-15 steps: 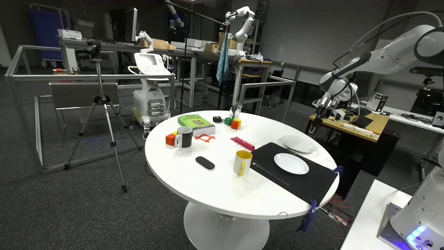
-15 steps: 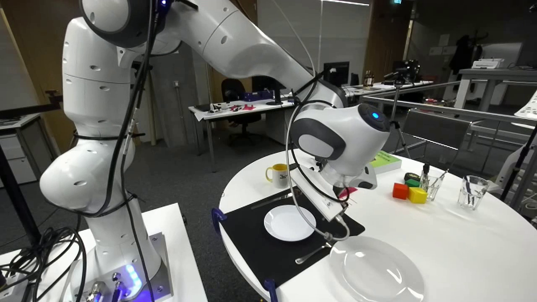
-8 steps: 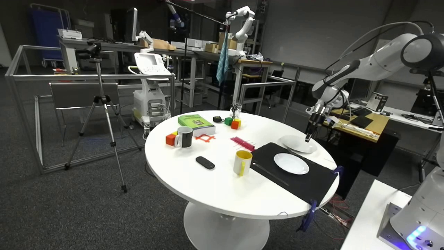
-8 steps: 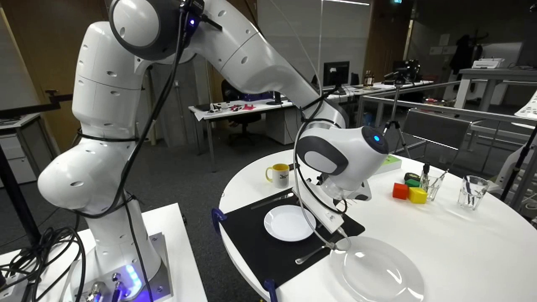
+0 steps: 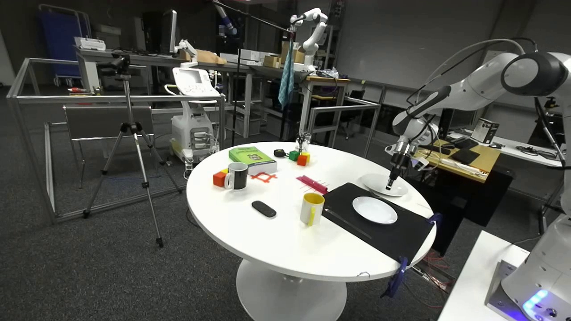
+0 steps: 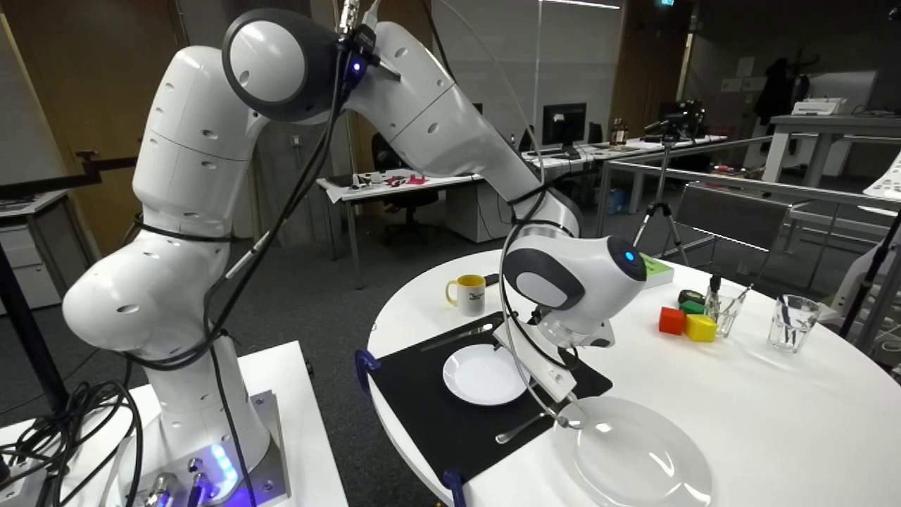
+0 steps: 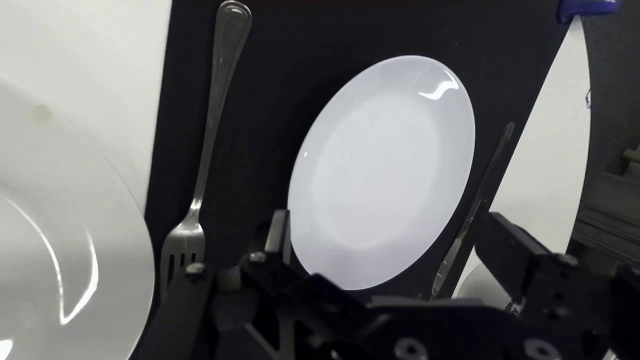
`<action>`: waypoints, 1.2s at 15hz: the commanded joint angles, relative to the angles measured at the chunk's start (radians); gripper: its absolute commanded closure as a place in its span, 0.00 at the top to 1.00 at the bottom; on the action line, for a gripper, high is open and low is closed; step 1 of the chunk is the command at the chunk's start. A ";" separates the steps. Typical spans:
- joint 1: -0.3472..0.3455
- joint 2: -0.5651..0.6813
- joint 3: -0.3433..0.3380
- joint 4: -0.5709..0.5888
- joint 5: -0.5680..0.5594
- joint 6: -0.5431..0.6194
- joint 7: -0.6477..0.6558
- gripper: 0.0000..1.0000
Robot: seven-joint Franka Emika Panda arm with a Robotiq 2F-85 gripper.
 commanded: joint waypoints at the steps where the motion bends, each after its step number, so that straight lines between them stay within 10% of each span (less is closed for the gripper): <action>1: -0.029 0.050 0.033 0.047 0.012 0.007 -0.015 1.00; 18: -0.050 0.092 0.036 0.070 0.000 -0.016 0.006 1.00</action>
